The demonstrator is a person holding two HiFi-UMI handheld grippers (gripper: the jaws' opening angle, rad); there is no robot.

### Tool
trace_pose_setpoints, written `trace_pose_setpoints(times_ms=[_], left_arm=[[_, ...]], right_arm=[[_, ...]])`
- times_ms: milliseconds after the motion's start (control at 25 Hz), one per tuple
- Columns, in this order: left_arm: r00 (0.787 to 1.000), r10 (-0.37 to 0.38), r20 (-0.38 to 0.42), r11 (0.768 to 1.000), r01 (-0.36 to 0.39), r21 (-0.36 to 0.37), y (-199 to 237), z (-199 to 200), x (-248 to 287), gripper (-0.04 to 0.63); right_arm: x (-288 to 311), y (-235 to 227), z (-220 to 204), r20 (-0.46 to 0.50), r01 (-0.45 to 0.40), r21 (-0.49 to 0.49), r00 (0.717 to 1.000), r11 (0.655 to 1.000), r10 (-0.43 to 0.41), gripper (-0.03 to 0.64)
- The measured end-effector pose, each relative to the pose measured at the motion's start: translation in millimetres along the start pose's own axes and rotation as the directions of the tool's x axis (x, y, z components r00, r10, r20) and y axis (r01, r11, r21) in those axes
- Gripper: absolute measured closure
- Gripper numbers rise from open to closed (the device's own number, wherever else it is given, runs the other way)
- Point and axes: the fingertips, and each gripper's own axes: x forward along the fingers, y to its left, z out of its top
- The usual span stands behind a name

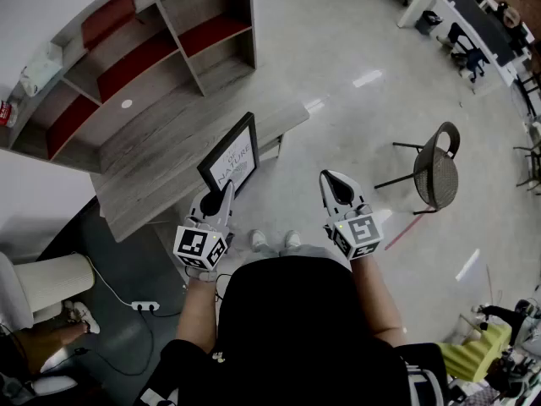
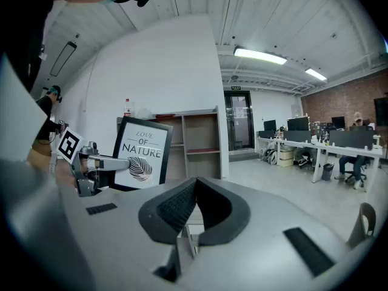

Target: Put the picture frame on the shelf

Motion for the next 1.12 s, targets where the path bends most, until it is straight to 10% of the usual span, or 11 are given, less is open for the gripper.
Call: trace_pose_setpoints(times_ms=[1120], left_arm=[[0.996, 0.024, -0.084, 0.998, -0.028, -0.056, 132.4, -29.5, 47.5, 0.577]], right_arm=[[150.5, -4.8, -7.1, -0.057, -0.029, 0.027, 0.998, 0.999, 0.031, 0.620]])
